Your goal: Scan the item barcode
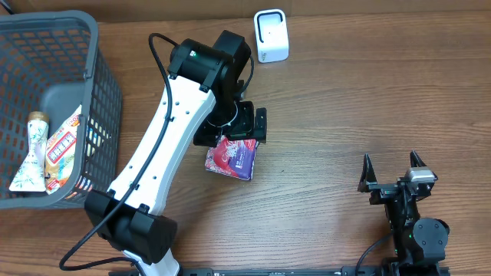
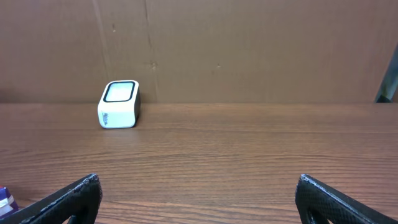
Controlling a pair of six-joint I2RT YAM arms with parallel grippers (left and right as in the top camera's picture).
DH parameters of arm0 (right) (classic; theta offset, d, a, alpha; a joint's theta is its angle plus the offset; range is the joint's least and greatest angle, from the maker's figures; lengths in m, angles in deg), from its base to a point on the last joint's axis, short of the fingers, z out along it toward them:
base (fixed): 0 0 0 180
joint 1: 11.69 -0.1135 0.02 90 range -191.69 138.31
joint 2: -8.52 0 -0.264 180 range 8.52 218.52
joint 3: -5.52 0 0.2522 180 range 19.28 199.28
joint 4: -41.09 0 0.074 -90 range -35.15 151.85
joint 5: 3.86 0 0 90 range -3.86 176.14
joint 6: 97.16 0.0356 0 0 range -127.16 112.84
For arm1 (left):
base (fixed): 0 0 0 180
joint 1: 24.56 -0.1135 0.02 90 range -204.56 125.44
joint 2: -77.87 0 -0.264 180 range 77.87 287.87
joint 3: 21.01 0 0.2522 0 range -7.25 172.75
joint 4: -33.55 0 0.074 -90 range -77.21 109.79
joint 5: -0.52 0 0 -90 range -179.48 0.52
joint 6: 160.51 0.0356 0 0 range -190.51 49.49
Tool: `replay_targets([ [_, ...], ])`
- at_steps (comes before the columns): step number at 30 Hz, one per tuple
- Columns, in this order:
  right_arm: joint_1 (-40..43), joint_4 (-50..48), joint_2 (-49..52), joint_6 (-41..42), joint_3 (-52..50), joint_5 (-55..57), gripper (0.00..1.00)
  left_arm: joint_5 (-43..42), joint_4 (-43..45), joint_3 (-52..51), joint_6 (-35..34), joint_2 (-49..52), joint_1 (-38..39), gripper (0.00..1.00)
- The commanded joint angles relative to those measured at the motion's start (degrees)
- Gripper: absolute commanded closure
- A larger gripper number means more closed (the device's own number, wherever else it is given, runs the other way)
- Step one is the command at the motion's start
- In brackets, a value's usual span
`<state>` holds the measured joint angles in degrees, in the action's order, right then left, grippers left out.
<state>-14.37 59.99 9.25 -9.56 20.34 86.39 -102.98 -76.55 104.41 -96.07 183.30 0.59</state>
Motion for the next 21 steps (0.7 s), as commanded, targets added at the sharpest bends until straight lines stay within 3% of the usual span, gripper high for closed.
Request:
replay_targets([
  [1, -0.3, -0.4, -0.6, -0.3, -0.6, 0.1, 0.0, -3.3, 1.3, 1.0, -0.2, -0.2, -0.2, 0.0],
  [5, -0.3, -0.4, -0.6, -0.3, -0.6, 0.1, 0.0, -4.6, 4.0, 1.1, -0.1, -0.3, -0.2, 0.0],
  [21, -0.3, -0.4, -0.6, -0.3, -0.6, 0.1, 0.0, -5.4, 28.8, 6.6, 3.3, -7.1, -0.2, 0.0],
])
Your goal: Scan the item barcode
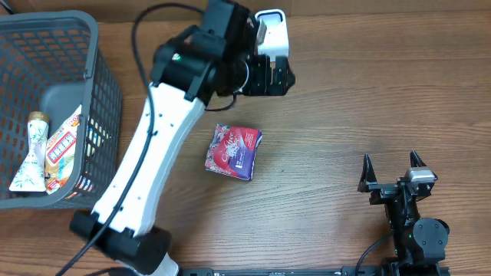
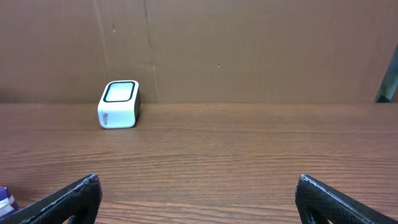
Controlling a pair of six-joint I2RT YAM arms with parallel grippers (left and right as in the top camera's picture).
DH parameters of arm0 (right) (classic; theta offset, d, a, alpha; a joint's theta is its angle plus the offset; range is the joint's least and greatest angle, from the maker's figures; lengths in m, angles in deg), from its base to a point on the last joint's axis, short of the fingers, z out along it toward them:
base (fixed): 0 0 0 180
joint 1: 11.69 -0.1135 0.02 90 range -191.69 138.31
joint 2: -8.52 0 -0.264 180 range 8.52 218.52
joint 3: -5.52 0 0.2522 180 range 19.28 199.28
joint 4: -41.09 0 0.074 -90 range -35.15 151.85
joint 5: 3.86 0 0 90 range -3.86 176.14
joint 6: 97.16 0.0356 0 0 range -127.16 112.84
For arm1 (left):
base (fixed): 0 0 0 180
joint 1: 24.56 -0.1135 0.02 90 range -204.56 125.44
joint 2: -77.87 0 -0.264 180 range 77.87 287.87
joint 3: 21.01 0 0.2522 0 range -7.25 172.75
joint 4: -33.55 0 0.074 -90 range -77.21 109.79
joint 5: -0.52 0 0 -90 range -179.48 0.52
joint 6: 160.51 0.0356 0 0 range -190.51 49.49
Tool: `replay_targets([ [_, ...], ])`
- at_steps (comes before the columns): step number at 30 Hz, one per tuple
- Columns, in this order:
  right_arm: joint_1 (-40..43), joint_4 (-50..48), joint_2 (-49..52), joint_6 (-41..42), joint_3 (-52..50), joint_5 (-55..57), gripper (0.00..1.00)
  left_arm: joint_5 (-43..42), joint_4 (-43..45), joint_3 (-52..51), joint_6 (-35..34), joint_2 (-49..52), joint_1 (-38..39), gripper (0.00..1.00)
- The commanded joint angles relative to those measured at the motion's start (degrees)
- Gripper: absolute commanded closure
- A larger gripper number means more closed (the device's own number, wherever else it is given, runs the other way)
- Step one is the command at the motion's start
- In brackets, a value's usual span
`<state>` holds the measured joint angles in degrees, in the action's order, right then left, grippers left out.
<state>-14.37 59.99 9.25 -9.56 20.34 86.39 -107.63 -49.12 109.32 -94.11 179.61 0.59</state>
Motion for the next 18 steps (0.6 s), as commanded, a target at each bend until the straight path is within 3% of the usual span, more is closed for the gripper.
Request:
replay_targets([
  [1, -0.3, -0.4, -0.6, -0.3, -0.6, 0.1, 0.0, -0.7, 2.1, 1.7, 1.3, -3.5, -0.2, 0.0],
  [18, -0.3, -0.4, -0.6, -0.2, -0.6, 0.1, 0.0, -0.7, 1.6, 1.6, 1.3, -2.4, -0.2, 0.0],
])
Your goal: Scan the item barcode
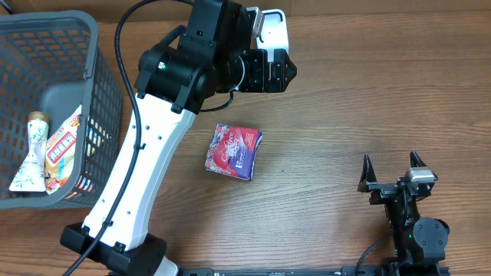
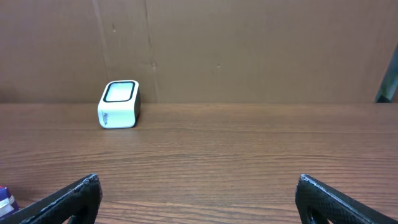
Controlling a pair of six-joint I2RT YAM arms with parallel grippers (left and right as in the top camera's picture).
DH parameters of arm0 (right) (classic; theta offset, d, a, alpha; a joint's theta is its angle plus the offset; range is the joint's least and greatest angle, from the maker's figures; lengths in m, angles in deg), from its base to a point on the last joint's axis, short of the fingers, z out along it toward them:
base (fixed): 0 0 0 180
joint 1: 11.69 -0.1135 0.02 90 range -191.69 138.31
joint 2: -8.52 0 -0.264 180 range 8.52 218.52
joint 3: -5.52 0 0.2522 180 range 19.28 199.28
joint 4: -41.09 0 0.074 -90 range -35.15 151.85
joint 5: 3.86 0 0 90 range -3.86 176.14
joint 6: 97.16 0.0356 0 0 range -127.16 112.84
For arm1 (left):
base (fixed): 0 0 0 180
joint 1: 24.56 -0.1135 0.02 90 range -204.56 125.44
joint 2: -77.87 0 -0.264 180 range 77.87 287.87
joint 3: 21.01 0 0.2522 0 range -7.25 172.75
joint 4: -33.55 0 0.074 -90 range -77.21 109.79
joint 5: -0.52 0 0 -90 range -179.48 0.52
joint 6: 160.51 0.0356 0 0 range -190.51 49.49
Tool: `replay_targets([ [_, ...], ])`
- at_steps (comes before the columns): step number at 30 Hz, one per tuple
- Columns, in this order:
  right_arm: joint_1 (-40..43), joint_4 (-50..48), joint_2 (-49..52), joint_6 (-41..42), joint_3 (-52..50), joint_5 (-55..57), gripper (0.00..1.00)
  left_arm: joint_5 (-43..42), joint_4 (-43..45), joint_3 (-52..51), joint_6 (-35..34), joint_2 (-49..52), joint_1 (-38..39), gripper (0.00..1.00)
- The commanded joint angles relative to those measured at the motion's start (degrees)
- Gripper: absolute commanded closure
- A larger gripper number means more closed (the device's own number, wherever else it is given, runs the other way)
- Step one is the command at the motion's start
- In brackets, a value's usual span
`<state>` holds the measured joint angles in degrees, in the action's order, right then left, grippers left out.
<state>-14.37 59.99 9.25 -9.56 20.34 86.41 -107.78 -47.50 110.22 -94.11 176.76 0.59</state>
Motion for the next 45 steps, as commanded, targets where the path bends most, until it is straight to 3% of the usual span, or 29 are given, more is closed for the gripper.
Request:
replay_targets([
  [1, -0.3, -0.4, -0.6, -0.3, -0.6, 0.1, 0.0, -0.6, 0.0, 0.7, 1.3, 0.4, -0.2, 0.0],
  [26, -0.3, -0.4, -0.6, -0.2, -0.6, 0.1, 0.0, 0.5, -0.3, 1.0, 3.5, 0.3, -1.6, 0.0],
  [34, -0.3, -0.4, -0.6, -0.2, -0.6, 0.1, 0.0, -1.9, -8.2, 7.5, 2.9, -0.5, -17.5, 0.0],
  [38, -0.3, -0.4, -0.6, -0.3, -0.6, 0.1, 0.0, -6.4, -12.0, 13.4, 6.2, -0.5, -27.5, 0.0],
  [45, -0.3, -0.4, -0.6, -0.3, -0.6, 0.1, 0.0, -6.3, -13.9, 20.9, 7.0, -0.5, -43.7, 0.0],
])
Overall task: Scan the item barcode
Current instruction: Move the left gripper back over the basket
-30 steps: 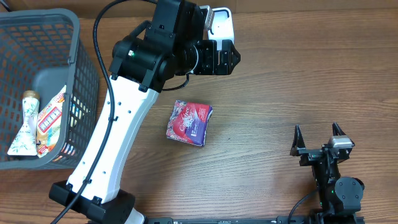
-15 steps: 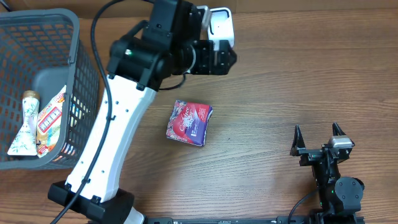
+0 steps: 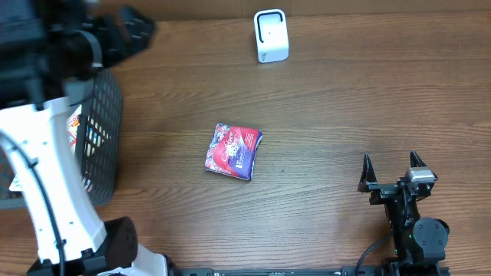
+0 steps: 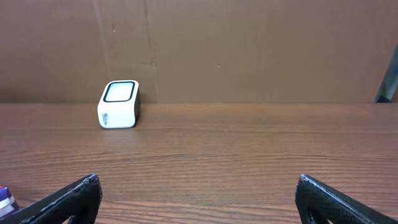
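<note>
A red and purple snack packet (image 3: 233,152) lies flat in the middle of the wooden table; only its purple corner (image 4: 3,198) shows in the right wrist view. The white scanner (image 3: 271,35) (image 4: 119,104) stands at the back edge. My left gripper (image 3: 130,31) is raised at the far upper left, above the basket's rim. It is blurred, its fingers look spread, and nothing is in them. My right gripper (image 3: 391,180) (image 4: 198,190) rests open at the front right, far from the packet.
A grey mesh basket (image 3: 107,107) stands at the left edge, with several snack packs (image 3: 77,123) inside, partly hidden by my white left arm. Bare wood lies between the packet, the scanner and the right gripper. A brown cardboard wall backs the table.
My left arm has moved from beside the scanner to the far upper left, above the basket. The packet, the scanner and the right gripper are where they were.
My left gripper was low over the packet at mid table. Then it stood open up by the scanner while the packet lay alone on the wood, and it stayed there a moment later. Now it is over the basket. The packet has not moved since.
</note>
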Controlling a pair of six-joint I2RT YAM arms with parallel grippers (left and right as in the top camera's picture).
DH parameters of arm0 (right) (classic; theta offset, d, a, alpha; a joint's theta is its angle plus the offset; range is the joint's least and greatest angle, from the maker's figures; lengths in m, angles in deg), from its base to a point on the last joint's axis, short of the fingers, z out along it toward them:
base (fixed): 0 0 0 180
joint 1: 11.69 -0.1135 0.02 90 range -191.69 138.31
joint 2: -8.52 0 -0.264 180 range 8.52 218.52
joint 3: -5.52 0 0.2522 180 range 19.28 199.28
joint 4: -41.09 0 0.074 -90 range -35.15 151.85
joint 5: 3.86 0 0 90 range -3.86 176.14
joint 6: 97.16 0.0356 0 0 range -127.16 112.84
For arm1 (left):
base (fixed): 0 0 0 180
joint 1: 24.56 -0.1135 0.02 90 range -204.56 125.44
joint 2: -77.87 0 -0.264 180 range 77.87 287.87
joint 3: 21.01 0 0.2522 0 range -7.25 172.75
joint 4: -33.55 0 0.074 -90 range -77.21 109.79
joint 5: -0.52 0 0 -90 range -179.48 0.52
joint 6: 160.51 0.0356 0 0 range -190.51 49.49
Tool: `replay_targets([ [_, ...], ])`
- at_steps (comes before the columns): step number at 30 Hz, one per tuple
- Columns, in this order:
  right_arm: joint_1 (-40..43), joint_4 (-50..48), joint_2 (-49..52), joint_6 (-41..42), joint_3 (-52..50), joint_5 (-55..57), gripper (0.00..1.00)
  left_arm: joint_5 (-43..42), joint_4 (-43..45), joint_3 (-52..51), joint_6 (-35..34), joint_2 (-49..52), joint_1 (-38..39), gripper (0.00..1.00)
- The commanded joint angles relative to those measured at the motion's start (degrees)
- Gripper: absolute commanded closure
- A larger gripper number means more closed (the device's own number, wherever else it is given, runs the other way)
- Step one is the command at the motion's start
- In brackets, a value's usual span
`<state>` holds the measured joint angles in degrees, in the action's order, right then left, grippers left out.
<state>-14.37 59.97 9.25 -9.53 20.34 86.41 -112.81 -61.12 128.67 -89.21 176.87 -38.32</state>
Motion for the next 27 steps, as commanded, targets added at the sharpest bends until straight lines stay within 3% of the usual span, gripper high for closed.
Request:
replay_targets([
  [1, -0.3, -0.4, -0.6, -0.3, -0.6, 0.1, 0.0, -0.4, -0.2, 2.5, 2.2, -0.6, -7.0, 0.0],
  [7, -0.3, -0.4, -0.6, -0.3, -0.6, 0.1, 0.0, 14.2, -5.0, 1.7, -1.4, 0.6, -19.6, 0.0],
  [10, -0.3, -0.4, -0.6, -0.3, -0.6, 0.1, 0.0, 15.8, -6.3, 0.3, -1.7, 1.6, -23.1, 0.0],
  [17, -0.3, -0.4, -0.6, -0.3, -0.6, 0.1, 0.0, 16.7, -7.5, -7.5, 2.7, 5.7, -23.6, 0.0],
  [23, -0.3, -0.4, -0.6, -0.3, -0.6, 0.1, 0.0, 23.8, -5.6, -11.3, -0.3, 10.5, -24.5, 0.0],
  [27, -0.3, -0.4, -0.6, -0.3, -0.6, 0.1, 0.0, 24.2, -5.9, -11.3, -0.6, 14.0, -25.3, 0.0],
])
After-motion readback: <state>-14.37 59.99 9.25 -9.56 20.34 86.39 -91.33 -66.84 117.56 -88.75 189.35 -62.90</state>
